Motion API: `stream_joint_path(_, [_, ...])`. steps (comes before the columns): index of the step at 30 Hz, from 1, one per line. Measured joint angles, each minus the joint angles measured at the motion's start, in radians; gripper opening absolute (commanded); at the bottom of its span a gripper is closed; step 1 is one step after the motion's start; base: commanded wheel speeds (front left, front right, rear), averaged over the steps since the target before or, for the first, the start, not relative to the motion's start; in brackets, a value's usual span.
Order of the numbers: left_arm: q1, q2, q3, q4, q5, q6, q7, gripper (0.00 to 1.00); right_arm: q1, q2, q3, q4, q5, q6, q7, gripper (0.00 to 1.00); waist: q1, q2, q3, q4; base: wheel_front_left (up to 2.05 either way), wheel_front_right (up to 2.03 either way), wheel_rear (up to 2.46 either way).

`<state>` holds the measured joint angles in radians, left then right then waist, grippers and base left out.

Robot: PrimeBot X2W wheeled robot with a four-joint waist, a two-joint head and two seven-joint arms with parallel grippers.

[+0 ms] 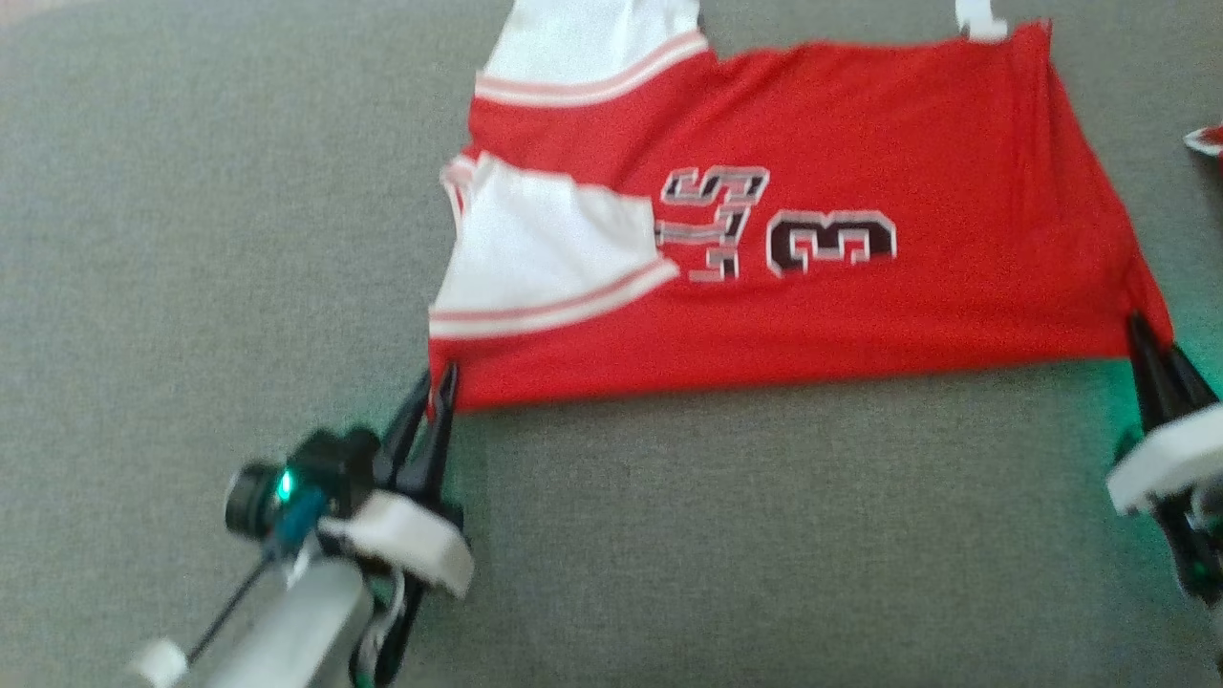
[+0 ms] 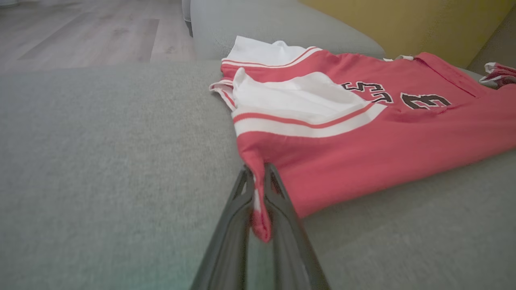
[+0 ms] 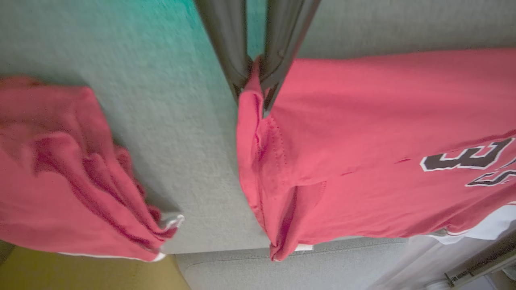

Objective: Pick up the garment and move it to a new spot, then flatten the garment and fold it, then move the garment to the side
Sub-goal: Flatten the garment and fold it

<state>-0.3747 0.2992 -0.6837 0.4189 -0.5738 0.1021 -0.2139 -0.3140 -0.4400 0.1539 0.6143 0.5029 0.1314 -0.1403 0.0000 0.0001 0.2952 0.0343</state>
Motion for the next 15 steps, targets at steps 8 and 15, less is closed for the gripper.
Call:
stream_joint_path(8, [0.211, 0.06, -0.027, -0.174, -0.008, 0.074, 0.034, 0.0, 0.196, -0.052, -0.021, -0.14, 0.027, 0.0, 0.03, 0.0, -0.0001, 0.0, -0.041, -0.016, 0.0, 0.0, 0.0])
stream_joint_path(15, [0.275, 0.113, -0.029, -0.288, -0.02, 0.109, 0.076, 1.0, 0.308, -0.039, -0.104, -0.245, 0.049, 0.0, 0.08, 1.0, -0.0001, 0.0, -0.031, -0.014, 0.0, 0.0, 0.0])
